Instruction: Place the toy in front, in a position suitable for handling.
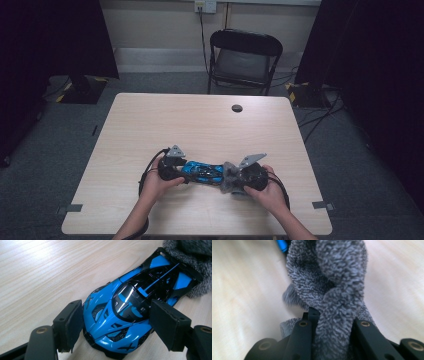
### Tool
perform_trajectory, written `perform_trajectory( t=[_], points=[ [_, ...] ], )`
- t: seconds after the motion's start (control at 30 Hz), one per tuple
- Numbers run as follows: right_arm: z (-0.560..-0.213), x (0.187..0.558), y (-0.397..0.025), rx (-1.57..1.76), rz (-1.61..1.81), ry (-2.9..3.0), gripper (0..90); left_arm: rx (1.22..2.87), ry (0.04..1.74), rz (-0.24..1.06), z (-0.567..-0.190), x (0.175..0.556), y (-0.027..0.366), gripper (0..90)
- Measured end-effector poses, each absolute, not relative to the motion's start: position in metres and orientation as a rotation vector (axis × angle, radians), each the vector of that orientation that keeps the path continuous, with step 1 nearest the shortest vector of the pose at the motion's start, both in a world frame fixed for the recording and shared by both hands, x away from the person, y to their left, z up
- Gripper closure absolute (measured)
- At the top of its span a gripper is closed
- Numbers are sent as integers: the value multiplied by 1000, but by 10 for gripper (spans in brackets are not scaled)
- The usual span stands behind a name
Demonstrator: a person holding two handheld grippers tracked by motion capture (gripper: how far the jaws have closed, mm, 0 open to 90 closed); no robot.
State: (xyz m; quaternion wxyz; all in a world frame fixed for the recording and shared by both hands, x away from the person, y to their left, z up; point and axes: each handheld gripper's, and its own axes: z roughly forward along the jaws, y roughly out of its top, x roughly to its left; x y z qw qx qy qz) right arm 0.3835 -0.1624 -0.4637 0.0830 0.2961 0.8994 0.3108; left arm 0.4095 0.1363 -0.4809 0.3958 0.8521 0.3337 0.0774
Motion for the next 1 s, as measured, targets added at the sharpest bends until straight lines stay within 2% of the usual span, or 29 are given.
perform_trajectory(
  t=[0.27,0.63,0.8,1.0],
  points=[
    [-462,400,-171,983,933,2604,763,2156,842,217,-481,408,137,273],
    [-448,362,-186,872,956,2675,757,2161,837,228,-480,407,135,276],
    [-456,359,-171,854,912,2732,757,2147,844,228,-482,406,136,276],
    [-462,376,-159,900,929,2692,759,2154,845,243,-480,405,135,280]
  ],
)
